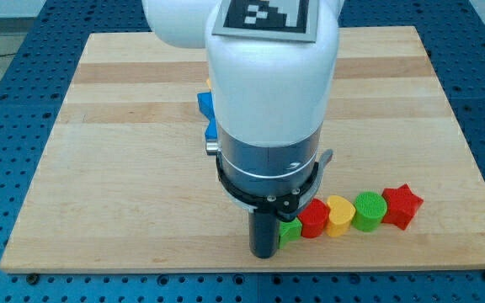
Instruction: Move the cube to the bottom center of the board
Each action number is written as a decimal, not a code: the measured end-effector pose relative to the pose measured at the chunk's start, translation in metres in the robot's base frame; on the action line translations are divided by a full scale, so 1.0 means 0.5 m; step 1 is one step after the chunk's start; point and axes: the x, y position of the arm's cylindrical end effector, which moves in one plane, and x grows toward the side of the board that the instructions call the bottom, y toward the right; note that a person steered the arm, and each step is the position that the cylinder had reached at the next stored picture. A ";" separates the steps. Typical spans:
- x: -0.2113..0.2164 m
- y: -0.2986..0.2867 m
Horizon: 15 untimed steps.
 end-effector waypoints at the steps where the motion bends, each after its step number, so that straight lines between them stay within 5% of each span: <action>1: -0.004 0.007; 5: -0.032 -0.097; 10: -0.292 -0.238; 12: -0.408 -0.193; 15: -0.367 -0.129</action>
